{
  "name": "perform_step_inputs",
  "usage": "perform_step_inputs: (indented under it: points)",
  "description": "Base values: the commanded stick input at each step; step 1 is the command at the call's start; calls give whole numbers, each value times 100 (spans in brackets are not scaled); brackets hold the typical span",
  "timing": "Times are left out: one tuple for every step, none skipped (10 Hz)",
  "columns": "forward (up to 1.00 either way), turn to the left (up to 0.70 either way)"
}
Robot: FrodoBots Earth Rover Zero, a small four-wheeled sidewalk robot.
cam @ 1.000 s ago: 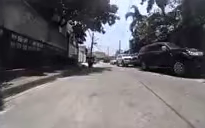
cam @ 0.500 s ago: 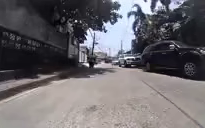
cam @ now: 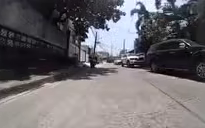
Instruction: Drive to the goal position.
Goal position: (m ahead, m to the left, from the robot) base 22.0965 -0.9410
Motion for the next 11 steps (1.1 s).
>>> perform_step_inputs:
  points:
    - [100, 0]
    - [100, 0]
    - [100, 0]
    - [100, -3]
    - [100, -34]
    - [100, -39]
    - [100, -19]
    - [100, 0]
    - [100, 0]
    - [100, 0]
    - [100, 0]
